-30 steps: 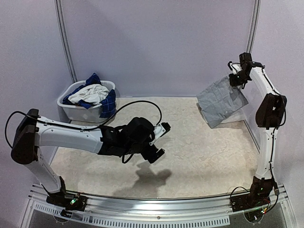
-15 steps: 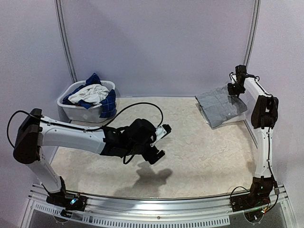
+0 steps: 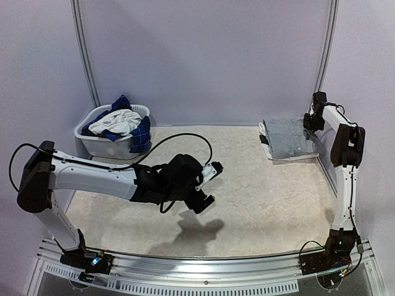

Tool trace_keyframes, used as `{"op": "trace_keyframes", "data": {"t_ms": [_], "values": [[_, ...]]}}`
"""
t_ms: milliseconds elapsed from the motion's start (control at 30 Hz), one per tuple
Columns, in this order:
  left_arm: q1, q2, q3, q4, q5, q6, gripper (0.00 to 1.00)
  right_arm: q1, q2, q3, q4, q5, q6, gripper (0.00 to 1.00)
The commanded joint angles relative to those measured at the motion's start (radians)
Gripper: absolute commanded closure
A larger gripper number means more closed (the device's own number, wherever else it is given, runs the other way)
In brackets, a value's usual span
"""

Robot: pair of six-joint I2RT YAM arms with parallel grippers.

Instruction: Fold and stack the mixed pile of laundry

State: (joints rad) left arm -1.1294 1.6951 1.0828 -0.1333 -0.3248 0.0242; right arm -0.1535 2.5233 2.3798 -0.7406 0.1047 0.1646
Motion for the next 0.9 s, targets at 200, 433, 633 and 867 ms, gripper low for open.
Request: {"op": "trace_keyframes", "data": {"t_ms": [200,433,633,867], "values": [[0.008,-0.013,0.011,0.011,0.008,-0.016,0.05,0.0,-0.057,-0.01,0.041,-0.046,0.059,0.38],[0.008,-0.047,0.0,0.003,-0.038,-0.041,0.04,0.001,-0.252,-0.031,0.023,0.054,0.104,0.17],[0.01,-0.117,-0.026,-0.014,-0.132,-0.083,0.01,0.046,-0.412,-0.096,0.017,0.009,0.109,0.02],[0.012,-0.23,-0.074,-0.064,-0.268,-0.145,0.0,0.114,-0.626,-0.322,0.1,-0.149,0.156,0.01]]}}
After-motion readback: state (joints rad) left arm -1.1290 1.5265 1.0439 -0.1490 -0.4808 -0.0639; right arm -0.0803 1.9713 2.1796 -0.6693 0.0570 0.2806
